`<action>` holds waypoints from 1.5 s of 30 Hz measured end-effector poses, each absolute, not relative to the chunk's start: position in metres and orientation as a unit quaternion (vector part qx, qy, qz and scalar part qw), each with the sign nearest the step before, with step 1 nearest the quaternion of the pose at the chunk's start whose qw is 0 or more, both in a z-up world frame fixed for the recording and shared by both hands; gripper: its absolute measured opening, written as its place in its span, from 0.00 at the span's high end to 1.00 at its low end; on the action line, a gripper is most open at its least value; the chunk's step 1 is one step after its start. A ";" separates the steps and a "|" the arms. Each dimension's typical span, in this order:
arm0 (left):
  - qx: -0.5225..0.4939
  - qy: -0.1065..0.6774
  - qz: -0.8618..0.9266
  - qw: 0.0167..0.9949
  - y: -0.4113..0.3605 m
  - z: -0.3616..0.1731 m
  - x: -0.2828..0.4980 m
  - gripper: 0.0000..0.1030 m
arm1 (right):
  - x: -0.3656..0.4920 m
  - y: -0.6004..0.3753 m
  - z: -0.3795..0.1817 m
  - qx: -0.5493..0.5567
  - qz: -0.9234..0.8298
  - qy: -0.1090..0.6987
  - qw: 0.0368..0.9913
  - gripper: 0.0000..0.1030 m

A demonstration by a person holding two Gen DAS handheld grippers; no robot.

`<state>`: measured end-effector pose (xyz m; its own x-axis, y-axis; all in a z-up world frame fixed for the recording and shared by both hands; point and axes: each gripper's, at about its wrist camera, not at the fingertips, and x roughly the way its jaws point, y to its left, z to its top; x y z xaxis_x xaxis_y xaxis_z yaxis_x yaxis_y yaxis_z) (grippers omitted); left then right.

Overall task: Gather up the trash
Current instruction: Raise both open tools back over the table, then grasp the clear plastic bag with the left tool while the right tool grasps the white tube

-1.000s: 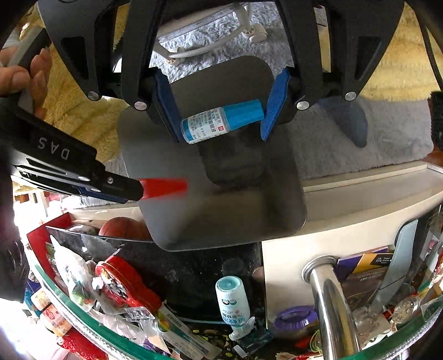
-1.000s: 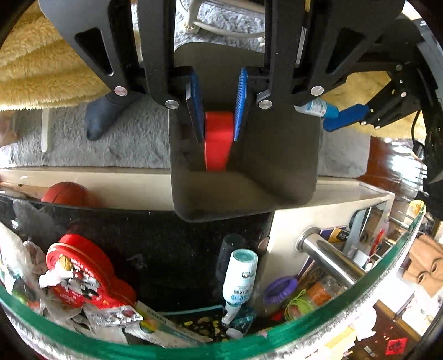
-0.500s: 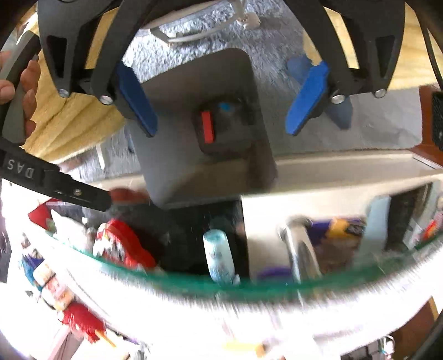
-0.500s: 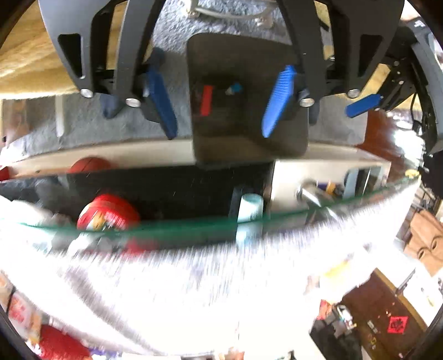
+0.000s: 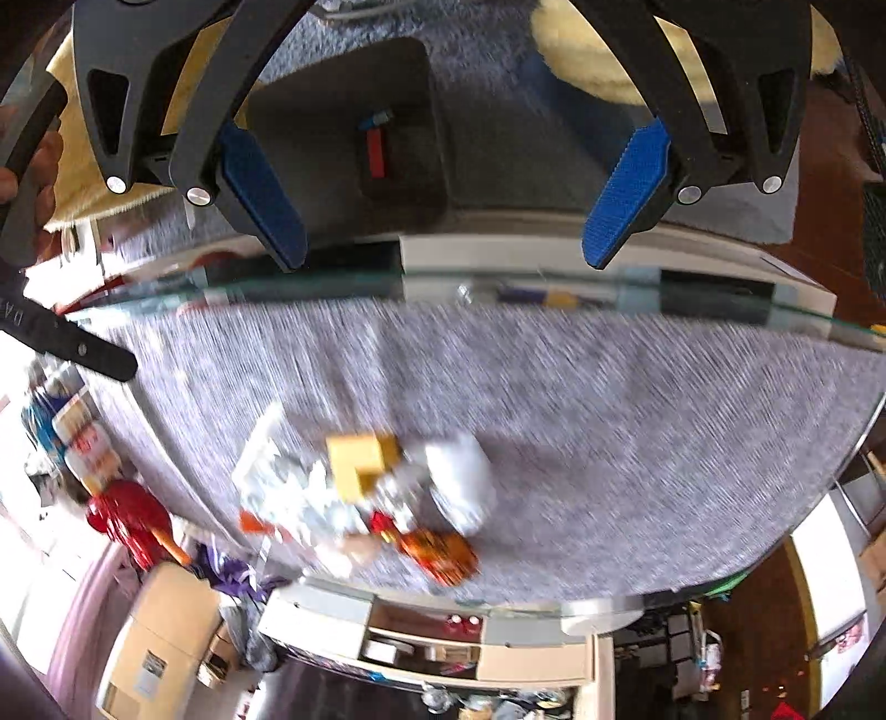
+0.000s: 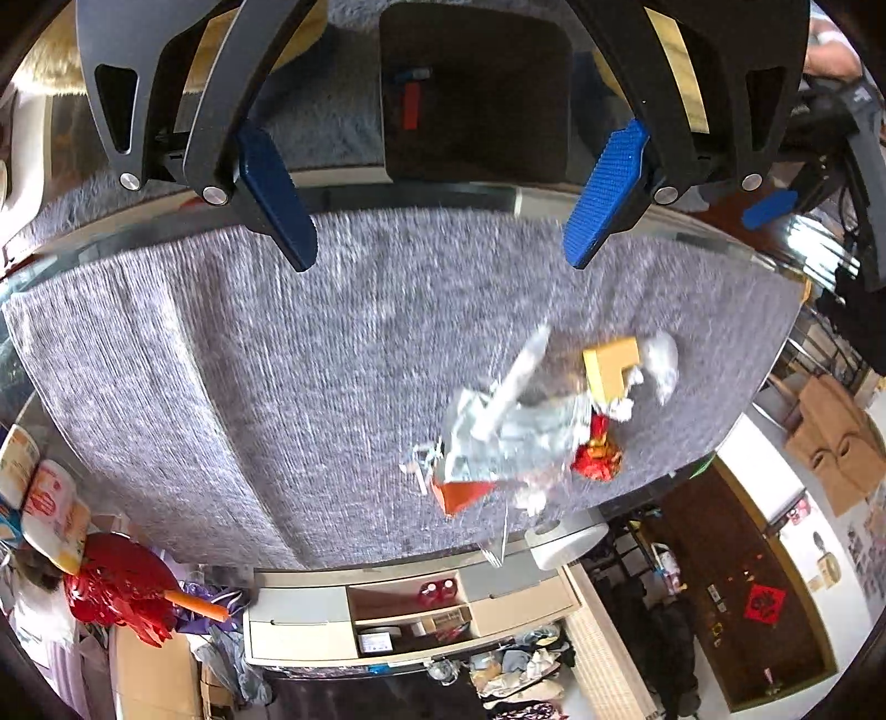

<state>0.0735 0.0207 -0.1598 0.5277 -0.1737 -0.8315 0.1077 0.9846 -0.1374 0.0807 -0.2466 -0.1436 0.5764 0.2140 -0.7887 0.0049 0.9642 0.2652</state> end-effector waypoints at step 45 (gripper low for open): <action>-0.039 0.447 -0.097 0.888 0.038 -0.139 0.158 0.81 | 0.131 -0.192 -0.145 0.122 0.121 0.468 0.867 0.86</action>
